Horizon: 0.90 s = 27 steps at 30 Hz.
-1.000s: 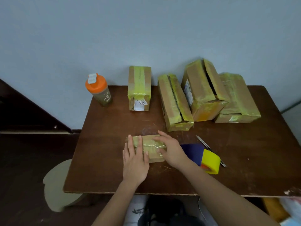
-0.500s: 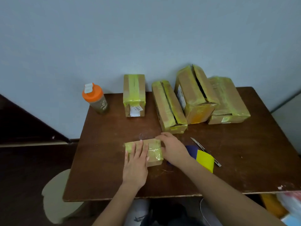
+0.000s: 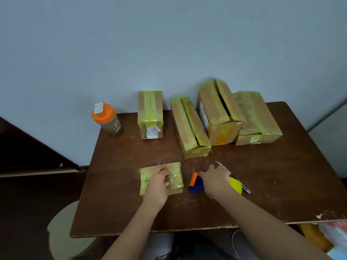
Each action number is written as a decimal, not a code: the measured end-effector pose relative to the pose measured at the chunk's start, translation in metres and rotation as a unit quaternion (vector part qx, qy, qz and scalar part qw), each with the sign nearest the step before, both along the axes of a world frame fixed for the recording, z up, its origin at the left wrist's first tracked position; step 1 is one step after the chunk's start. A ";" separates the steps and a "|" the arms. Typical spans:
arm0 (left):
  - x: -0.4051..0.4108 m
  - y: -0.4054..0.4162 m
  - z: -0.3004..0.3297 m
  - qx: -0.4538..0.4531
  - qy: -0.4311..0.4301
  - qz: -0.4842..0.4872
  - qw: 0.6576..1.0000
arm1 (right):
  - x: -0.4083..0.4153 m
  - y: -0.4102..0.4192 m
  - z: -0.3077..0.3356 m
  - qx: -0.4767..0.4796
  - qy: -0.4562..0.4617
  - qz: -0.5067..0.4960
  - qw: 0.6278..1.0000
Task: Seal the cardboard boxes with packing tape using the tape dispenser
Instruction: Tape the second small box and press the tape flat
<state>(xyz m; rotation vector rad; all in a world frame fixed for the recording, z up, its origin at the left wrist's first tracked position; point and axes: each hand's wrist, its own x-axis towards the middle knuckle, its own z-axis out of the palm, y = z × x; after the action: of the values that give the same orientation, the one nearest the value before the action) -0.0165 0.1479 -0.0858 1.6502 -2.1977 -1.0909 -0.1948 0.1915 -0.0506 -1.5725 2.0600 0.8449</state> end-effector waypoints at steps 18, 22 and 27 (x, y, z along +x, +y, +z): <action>-0.009 -0.014 0.028 -0.067 -0.024 0.027 0.997 | -0.051 -0.002 0.071 -0.119 -0.130 0.009 0.984; -0.014 -0.021 0.046 0.069 0.148 0.202 0.966 | -0.047 -0.012 0.100 -0.166 -0.183 0.025 0.969; -0.009 -0.030 0.078 0.415 0.393 0.309 0.760 | -0.029 -0.027 0.117 -0.191 -0.249 0.071 0.947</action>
<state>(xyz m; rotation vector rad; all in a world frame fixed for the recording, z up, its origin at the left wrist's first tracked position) -0.0251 0.1183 -0.0077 1.4883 -0.5527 -2.1194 -0.2236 0.1650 0.0664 -1.9103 1.8152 0.0545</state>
